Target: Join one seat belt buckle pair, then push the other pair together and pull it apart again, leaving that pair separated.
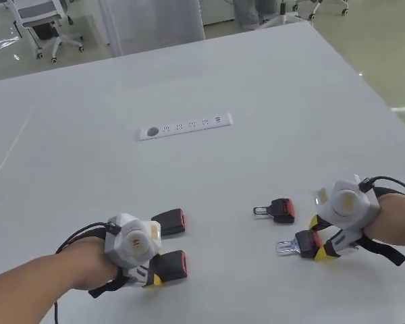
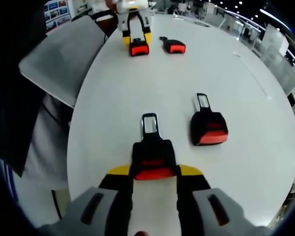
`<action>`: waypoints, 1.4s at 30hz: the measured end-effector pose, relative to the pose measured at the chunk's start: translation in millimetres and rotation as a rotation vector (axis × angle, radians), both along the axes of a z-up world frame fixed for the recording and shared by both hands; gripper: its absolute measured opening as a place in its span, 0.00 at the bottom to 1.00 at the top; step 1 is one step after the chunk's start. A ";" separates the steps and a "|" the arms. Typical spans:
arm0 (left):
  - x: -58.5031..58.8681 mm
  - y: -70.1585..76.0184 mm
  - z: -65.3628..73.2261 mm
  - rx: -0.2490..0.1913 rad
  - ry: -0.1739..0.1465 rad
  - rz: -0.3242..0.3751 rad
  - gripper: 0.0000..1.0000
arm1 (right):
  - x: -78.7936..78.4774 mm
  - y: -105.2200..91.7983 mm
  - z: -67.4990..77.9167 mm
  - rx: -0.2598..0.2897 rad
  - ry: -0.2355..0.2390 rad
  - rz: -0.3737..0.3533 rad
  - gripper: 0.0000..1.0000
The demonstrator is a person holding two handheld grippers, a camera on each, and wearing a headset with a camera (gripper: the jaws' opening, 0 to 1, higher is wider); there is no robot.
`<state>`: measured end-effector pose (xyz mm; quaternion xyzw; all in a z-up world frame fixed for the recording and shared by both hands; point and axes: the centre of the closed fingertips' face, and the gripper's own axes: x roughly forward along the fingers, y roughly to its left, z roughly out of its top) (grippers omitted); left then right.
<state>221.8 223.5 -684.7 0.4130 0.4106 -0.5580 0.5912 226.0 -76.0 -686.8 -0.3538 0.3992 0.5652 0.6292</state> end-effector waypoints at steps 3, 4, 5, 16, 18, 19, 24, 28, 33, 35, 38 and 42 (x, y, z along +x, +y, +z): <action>0.2 0.0 -0.2 -0.001 0.003 -0.007 0.32 | -0.1 0.3 0.0 -0.016 0.003 0.016 0.33; 0.0 0.0 -0.3 -0.002 0.004 -0.006 0.32 | 0.0 0.3 0.0 -0.018 0.003 0.019 0.33; 0.0 0.3 -0.3 -0.003 0.004 -0.006 0.32 | 0.2 0.4 0.0 -0.021 0.005 0.020 0.33; -0.7 0.3 0.2 -0.001 0.001 0.002 0.32 | 2.0 4.2 0.7 0.007 -0.005 -0.048 0.33; -0.5 0.4 0.3 0.000 0.001 0.001 0.32 | 2.0 5.6 1.0 0.007 -0.008 -0.053 0.33; -0.6 0.2 0.4 0.001 0.002 0.002 0.32 | 2.0 5.6 1.1 0.002 -0.012 -0.045 0.33; -0.7 0.7 0.7 0.000 0.001 0.003 0.32 | 1.8 9.4 1.1 0.012 -0.008 -0.061 0.33; -0.6 0.6 0.6 -0.005 -0.002 0.004 0.32 | -0.9 18.9 1.3 0.027 -0.014 -0.060 0.33; -0.7 0.3 0.8 -0.006 -0.001 0.006 0.32 | -3.5 32.4 1.9 0.039 -0.025 -0.046 0.33; -0.7 0.3 0.8 -0.007 0.001 0.010 0.32 | -4.8 39.1 2.3 0.044 -0.034 -0.038 0.33; -1.0 0.1 0.9 -0.008 0.000 0.009 0.32 | -5.4 47.4 2.5 0.051 -0.043 -0.037 0.33; -1.1 0.0 0.9 -0.003 -0.002 0.007 0.32 | -6.4 59.5 2.2 0.068 -0.046 -0.035 0.33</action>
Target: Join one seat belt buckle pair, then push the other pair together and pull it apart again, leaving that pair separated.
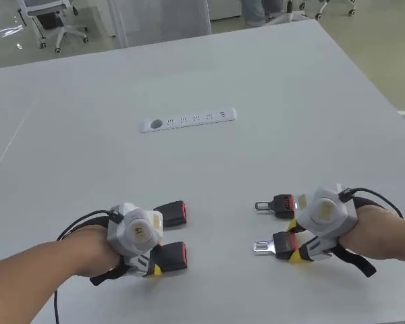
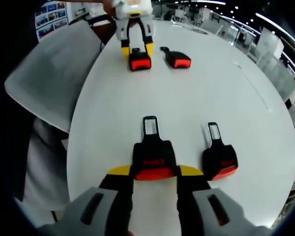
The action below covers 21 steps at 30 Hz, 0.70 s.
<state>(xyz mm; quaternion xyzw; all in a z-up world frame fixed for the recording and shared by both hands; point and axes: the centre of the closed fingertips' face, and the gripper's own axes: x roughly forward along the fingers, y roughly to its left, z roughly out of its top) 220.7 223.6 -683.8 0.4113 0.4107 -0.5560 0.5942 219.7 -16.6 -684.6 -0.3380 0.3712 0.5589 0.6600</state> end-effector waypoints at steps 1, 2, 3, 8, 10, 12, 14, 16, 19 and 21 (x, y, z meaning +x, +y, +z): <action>-0.1 -0.2 0.0 0.002 -0.001 -0.001 0.32 | 0.0 2.4 -0.2 0.004 -0.001 -0.001 0.33; -0.4 -0.2 0.1 0.004 -0.001 -0.001 0.32 | -0.3 6.4 0.1 0.010 -0.002 0.000 0.33; -0.4 -0.1 0.1 0.006 -0.002 -0.002 0.32 | -0.3 8.7 0.1 0.013 -0.004 -0.001 0.33; -0.3 0.1 0.3 0.008 -0.004 0.000 0.32 | -1.9 22.7 -0.1 0.034 0.000 -0.001 0.33; -0.2 0.2 0.2 0.009 -0.003 -0.001 0.32 | -2.9 27.7 -0.1 0.042 0.001 -0.005 0.33; -0.3 0.3 0.2 0.009 -0.003 -0.002 0.32 | -4.0 32.8 -0.1 0.049 0.003 -0.005 0.33; -0.4 0.3 0.3 0.008 -0.002 -0.004 0.32 | -4.1 36.5 -0.1 0.056 0.005 -0.004 0.33; -0.2 0.5 0.2 0.007 -0.001 -0.008 0.32 | -4.4 41.6 -0.1 0.065 0.008 -0.006 0.33; 0.1 1.1 0.0 0.002 0.000 -0.005 0.32 | -4.3 50.0 0.3 0.076 0.011 -0.007 0.34; 0.1 1.0 -0.2 0.003 0.000 -0.003 0.32 | -3.0 56.0 0.6 0.083 0.011 -0.012 0.34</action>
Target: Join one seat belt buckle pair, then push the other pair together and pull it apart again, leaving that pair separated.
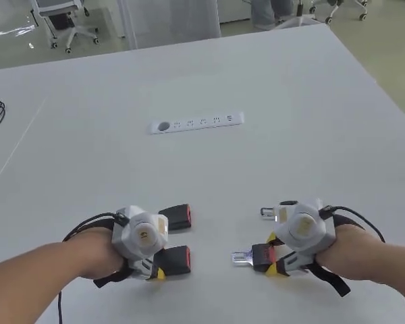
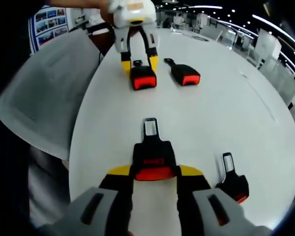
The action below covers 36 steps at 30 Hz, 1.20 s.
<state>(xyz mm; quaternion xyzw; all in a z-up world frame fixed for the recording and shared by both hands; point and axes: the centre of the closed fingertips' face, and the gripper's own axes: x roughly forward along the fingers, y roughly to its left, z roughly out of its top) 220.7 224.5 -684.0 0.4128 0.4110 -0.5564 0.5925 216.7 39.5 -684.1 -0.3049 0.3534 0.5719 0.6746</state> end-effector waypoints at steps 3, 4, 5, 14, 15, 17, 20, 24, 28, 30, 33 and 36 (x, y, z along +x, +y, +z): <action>0.2 0.4 -0.3 0.005 0.000 -0.004 0.32 | 0.6 8.8 0.4 0.016 0.001 -0.005 0.34; 0.1 0.0 -0.3 0.005 0.000 -0.005 0.32 | 1.0 13.6 0.0 0.022 0.001 -0.005 0.34; 0.1 0.5 -0.4 0.004 0.001 -0.005 0.32 | 0.9 17.0 0.0 0.026 0.000 -0.003 0.34; -0.3 0.3 -0.1 0.009 0.004 -0.005 0.32 | 0.9 44.0 0.7 0.059 -0.011 0.011 0.34; -0.4 0.6 -0.1 0.010 0.005 -0.008 0.32 | 1.4 46.1 0.7 0.060 -0.012 0.011 0.34; -0.5 0.4 -0.1 0.013 0.005 -0.013 0.32 | 2.7 49.2 0.7 0.065 -0.016 0.010 0.34; -0.4 0.2 0.0 0.016 0.004 -0.013 0.32 | 4.1 52.9 0.9 0.079 -0.016 -0.002 0.34; -0.4 0.3 0.0 0.016 0.007 -0.020 0.32 | 5.3 59.9 1.4 0.089 -0.022 -0.004 0.34; -0.4 0.7 0.1 0.010 0.008 -0.010 0.32 | 4.7 64.5 1.5 0.077 -0.032 0.007 0.34; -0.5 0.4 0.0 0.014 0.007 -0.014 0.32 | 4.8 66.1 1.7 0.074 -0.034 0.010 0.33; -0.4 0.6 -0.1 0.016 0.008 -0.019 0.32 | 4.3 70.3 2.0 0.064 -0.044 0.027 0.33; -0.4 0.3 -0.2 0.017 0.009 -0.020 0.32 | 2.8 75.0 2.0 0.062 -0.054 0.043 0.34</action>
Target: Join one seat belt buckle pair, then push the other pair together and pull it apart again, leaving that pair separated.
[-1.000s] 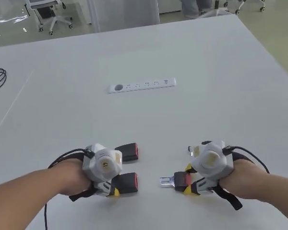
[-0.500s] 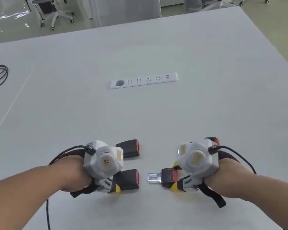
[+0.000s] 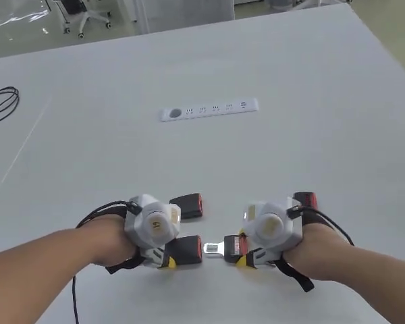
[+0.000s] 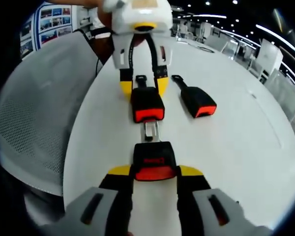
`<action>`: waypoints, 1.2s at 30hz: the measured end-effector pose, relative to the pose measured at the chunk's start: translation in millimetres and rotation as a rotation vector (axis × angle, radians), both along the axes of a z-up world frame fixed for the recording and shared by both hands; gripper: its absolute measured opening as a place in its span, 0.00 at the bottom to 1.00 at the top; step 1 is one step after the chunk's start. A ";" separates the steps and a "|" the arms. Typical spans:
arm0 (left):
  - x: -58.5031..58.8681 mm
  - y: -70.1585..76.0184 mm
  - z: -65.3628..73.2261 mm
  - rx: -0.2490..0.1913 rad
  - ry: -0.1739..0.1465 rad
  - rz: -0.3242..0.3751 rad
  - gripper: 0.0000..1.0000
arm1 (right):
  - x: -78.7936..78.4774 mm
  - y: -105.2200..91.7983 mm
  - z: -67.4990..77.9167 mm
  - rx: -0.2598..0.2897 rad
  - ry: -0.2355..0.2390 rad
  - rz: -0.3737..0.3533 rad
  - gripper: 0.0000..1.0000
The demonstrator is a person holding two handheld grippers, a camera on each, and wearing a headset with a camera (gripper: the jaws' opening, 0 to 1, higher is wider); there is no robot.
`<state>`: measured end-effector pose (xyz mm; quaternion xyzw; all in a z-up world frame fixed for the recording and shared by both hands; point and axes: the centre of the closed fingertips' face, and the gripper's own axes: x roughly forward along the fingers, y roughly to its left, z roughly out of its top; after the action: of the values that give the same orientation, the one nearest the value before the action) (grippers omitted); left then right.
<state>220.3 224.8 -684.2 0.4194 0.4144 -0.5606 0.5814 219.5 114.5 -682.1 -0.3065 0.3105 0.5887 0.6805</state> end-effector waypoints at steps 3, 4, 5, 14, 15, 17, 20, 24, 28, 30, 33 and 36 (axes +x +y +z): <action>-0.1 0.5 0.0 0.000 -0.001 -0.001 0.32 | -0.6 3.9 -0.5 0.012 0.004 0.001 0.34; 0.2 0.1 0.1 0.001 -0.002 0.000 0.32 | -0.7 4.2 -0.7 0.013 0.006 0.000 0.34; 0.1 0.4 0.1 0.000 -0.001 0.001 0.32 | -0.8 4.5 -0.3 0.015 0.006 -0.001 0.34; -0.3 -0.4 0.0 0.009 -0.006 -0.007 0.32 | -0.8 8.3 1.2 0.003 -0.025 0.028 0.33; -0.1 0.3 0.0 0.008 -0.005 -0.004 0.32 | 0.0 8.7 1.2 0.001 -0.030 0.032 0.33; -0.1 0.4 0.1 0.005 -0.005 -0.004 0.32 | 1.1 9.7 0.7 0.003 -0.025 0.031 0.33; -0.6 0.1 0.2 0.004 -0.006 -0.008 0.32 | 0.6 13.4 0.4 0.014 -0.010 0.026 0.33; 0.0 -0.8 0.4 0.005 -0.010 -0.030 0.32 | -0.3 17.2 -0.8 0.001 -0.010 0.031 0.32; -0.3 -1.2 0.4 0.004 -0.008 -0.044 0.31 | 1.1 17.7 0.3 0.011 -0.004 0.038 0.31; -0.3 -1.4 0.2 0.005 -0.008 -0.052 0.31 | 0.8 18.5 0.5 0.015 0.000 0.032 0.31; 0.1 -1.0 -0.5 0.009 -0.006 -0.050 0.31 | 1.4 19.5 0.1 0.018 0.010 0.020 0.31; 0.2 -1.0 -0.8 0.010 -0.006 -0.048 0.31 | 2.1 21.4 -0.2 0.018 0.014 0.021 0.30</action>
<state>220.5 223.8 -685.0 0.4337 0.4053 -0.5713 0.5669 221.6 135.9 -682.3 -0.2993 0.3067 0.6007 0.6749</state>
